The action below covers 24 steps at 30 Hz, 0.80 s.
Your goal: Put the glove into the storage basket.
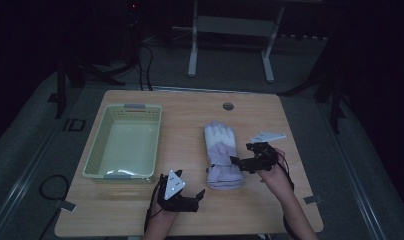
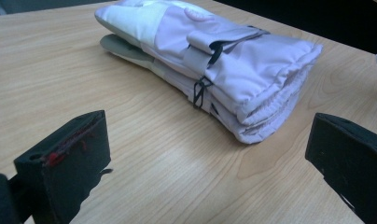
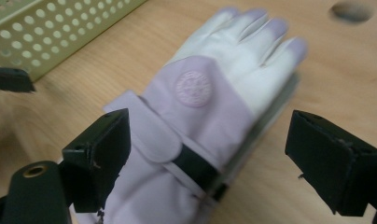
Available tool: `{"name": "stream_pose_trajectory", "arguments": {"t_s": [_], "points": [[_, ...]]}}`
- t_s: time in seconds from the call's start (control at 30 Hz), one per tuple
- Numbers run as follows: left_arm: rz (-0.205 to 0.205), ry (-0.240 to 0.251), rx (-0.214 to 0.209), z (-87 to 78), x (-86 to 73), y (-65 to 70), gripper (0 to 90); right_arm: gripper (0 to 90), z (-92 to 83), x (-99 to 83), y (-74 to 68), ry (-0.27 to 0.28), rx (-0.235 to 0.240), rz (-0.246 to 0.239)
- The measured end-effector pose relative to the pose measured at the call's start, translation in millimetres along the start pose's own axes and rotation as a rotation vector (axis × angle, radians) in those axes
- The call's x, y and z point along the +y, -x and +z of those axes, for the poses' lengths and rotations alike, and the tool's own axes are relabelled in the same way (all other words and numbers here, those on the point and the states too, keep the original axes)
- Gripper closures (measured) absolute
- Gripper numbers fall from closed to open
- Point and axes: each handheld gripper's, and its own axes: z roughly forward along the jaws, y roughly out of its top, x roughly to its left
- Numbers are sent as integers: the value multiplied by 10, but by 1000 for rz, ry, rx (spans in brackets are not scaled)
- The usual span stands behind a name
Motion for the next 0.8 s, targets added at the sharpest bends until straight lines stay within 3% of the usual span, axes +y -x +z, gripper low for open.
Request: {"name": "stream_pose_trajectory", "arguments": {"t_s": [0.1, 0.27, 0.33, 0.4, 0.47, 0.53, 0.57, 0.63, 0.7, 0.8], "points": [[-14, -12, -42, 8, 72, 3, 0, 141, -93, -46, 44, 36, -50, -32], [-12, -24, -80, 70, 268, 37, 0, 151, -148, -115, 107, 65, -35, -10], [-23, -40, -98, 125, 360, 22, 0, 151, -145, -125, 108, 82, -31, -22], [-40, -56, -113, 185, 453, -5, 0, 145, -123, -121, 116, 80, -28, 2], [-56, -70, -101, 246, 538, -33, 0, 148, -86, -111, 132, 61, -46, 32], [-72, -80, -99, 297, 613, -62, 0, 124, -49, -95, 156, 44, -17, 75], [-72, -77, -98, 316, 643, -68, 0, 128, -33, -88, 157, 45, -24, 78], [-68, -89, -81, 369, 696, -67, 0, 110, 14, -75, 154, 33, 5, 99], [-69, -102, -66, 418, 734, -62, 19, 145, 71, -65, 139, 19, -4, 95], [-70, -125, -47, 492, 771, -53, 102, 324, 139, -59, 151, 15, -29, 108]]}}
